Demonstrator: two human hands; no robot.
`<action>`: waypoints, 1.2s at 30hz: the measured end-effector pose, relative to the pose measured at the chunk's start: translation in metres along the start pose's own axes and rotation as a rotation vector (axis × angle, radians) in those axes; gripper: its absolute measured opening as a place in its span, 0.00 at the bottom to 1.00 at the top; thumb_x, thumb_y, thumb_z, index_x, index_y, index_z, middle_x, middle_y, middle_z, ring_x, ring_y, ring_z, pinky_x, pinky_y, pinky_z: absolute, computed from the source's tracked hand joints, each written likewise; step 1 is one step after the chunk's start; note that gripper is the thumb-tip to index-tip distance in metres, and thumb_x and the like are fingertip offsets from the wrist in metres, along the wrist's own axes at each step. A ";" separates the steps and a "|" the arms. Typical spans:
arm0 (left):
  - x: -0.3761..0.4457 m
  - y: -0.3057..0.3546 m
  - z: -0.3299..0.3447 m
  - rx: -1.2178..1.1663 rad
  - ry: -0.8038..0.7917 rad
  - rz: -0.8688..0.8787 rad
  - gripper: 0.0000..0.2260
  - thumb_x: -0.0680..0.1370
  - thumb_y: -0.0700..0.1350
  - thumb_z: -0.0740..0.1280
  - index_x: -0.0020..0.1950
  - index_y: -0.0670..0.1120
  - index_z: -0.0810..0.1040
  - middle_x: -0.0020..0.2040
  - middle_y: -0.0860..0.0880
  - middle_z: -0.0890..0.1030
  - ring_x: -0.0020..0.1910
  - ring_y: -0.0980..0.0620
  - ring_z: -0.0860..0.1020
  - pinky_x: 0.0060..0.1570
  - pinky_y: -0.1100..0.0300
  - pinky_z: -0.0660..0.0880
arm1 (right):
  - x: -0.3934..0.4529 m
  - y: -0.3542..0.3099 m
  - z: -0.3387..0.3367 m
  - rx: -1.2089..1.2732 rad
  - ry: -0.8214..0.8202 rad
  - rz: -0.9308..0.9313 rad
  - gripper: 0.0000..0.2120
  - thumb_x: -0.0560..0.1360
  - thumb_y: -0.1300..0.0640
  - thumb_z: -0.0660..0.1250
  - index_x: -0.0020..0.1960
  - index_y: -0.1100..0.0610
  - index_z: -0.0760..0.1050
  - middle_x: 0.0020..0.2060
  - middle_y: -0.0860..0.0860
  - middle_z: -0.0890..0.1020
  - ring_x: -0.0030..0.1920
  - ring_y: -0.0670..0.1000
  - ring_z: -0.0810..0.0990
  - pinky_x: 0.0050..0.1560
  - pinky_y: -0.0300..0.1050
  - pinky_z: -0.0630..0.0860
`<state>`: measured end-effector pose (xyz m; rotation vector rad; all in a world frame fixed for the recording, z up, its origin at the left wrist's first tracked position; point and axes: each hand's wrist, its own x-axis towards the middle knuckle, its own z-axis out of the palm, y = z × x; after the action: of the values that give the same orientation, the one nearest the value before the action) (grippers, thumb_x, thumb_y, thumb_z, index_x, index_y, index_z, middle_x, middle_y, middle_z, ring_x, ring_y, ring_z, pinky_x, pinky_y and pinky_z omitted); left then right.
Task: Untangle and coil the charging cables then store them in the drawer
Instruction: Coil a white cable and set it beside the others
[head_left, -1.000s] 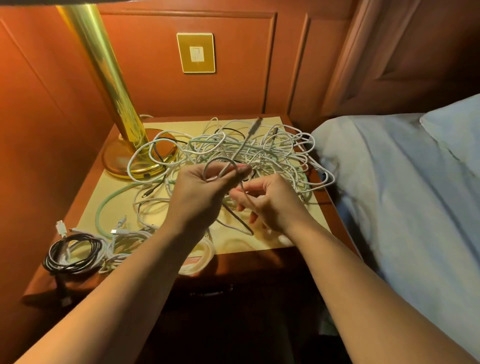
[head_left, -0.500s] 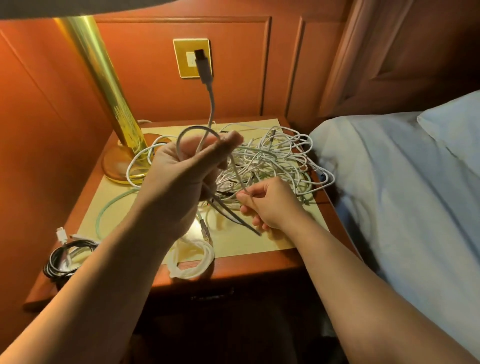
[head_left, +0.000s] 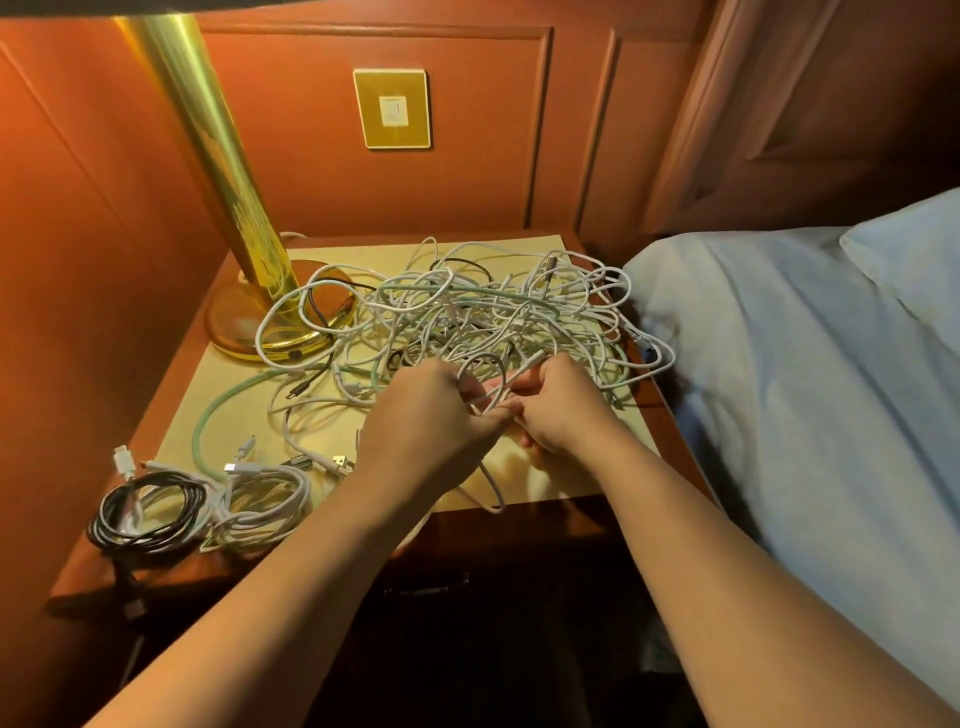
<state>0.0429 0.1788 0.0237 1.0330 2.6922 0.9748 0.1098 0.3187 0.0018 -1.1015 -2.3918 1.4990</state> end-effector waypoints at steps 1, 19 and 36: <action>0.001 -0.001 -0.001 0.003 -0.030 -0.005 0.18 0.70 0.64 0.75 0.33 0.51 0.78 0.33 0.52 0.81 0.36 0.50 0.80 0.33 0.56 0.75 | 0.000 0.001 0.000 -0.020 0.012 -0.012 0.04 0.78 0.63 0.71 0.45 0.59 0.85 0.20 0.49 0.77 0.18 0.49 0.73 0.22 0.38 0.69; -0.010 0.031 -0.055 -0.313 0.201 0.356 0.08 0.81 0.47 0.69 0.45 0.45 0.81 0.39 0.52 0.81 0.36 0.58 0.79 0.34 0.64 0.74 | -0.003 0.000 -0.007 0.249 -0.047 -0.007 0.06 0.78 0.56 0.75 0.52 0.57 0.84 0.36 0.56 0.85 0.25 0.46 0.75 0.26 0.39 0.74; 0.008 0.008 -0.033 -0.461 0.172 0.139 0.13 0.78 0.51 0.74 0.42 0.45 0.76 0.35 0.50 0.77 0.33 0.60 0.73 0.35 0.63 0.71 | 0.000 -0.001 -0.005 0.219 -0.004 -0.008 0.16 0.78 0.44 0.73 0.48 0.57 0.85 0.31 0.50 0.85 0.25 0.46 0.76 0.25 0.38 0.72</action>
<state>0.0316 0.1706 0.0556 1.0821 2.3551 1.6769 0.1114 0.3219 0.0045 -1.0385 -2.1670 1.7117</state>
